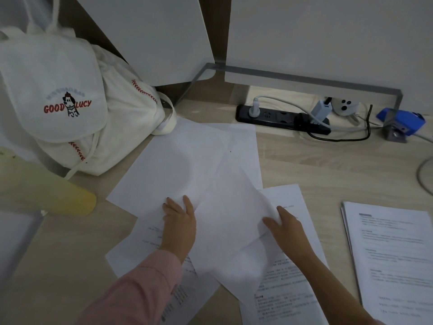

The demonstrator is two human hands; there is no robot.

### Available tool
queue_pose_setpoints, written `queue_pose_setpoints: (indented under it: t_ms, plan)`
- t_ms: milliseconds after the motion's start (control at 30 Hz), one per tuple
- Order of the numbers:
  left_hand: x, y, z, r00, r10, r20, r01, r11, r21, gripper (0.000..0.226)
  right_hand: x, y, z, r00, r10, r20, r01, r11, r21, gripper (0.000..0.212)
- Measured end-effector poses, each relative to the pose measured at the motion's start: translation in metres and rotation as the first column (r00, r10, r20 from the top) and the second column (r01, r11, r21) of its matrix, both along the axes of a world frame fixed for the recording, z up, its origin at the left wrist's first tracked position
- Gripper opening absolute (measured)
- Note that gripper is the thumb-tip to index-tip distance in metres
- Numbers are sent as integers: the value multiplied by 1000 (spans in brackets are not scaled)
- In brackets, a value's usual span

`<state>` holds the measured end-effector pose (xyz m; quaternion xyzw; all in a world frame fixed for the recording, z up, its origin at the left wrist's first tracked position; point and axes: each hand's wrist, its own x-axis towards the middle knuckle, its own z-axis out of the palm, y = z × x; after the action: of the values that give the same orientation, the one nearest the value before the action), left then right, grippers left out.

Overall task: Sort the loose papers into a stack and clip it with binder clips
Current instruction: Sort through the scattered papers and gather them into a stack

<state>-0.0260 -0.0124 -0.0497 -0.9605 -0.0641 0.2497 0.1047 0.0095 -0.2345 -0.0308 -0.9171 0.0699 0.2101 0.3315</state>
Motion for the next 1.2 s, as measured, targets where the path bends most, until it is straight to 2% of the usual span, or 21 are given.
queue_pose_setpoints:
  t_ms: [133,200,267,333,400,433,500,567,633,733,800,867,933,1033,1133,1200]
  plan:
    - [-5,2,0,999,0,45,2,999,-53,63,-3,-1,5,1000,-10,26,9,999,43,24]
    - [-8,5,3,993,29,117,-20,997,-71,67,-5,-1,9,999,-17,36,14,998,63,23]
    - [-6,8,12,998,53,39,-49,995,-88,75,-7,-1,13,999,-18,42,15,997,82,22]
    - [-12,21,2,988,-11,152,36,986,-163,68,-8,-2,18,998,-26,58,21,996,90,21]
    - [-15,26,9,978,31,207,43,939,-341,52,-7,-7,26,996,-43,82,36,995,90,20]
    - [-15,25,20,959,122,255,14,880,-474,40,-5,-10,32,993,-59,100,50,995,91,20]
    - [-16,20,37,877,355,323,-74,765,-639,38,-1,-20,46,982,-119,148,102,988,118,15]
    - [-14,9,63,837,472,275,-96,622,-777,38,3,-31,64,960,-188,206,154,973,169,10]
    - [-12,-4,94,793,562,234,-34,425,-905,29,7,-44,84,932,-249,264,195,957,214,6]
    - [-14,-16,130,717,696,52,42,30,-999,26,12,-60,114,856,-346,384,250,927,279,7]
    - [-18,-19,138,644,753,-132,81,-239,-968,24,12,-65,132,802,-391,452,264,911,318,7]
    - [-23,-22,135,568,768,-296,77,-408,-910,22,9,-65,147,760,-406,507,252,904,346,9]
    - [-31,-25,124,516,766,-383,48,-473,-880,22,5,-62,155,741,-386,550,222,913,342,12]
    - [-45,-26,97,456,760,-463,-10,-516,-857,23,-2,-51,154,758,-299,580,154,946,287,19]
    - [-59,-24,72,385,757,-528,-91,-539,-838,24,-11,-35,137,808,-105,579,-24,977,211,23]
    - [-66,-24,59,355,745,-564,-138,-555,-820,23,-21,-24,112,842,60,536,-127,988,90,23]
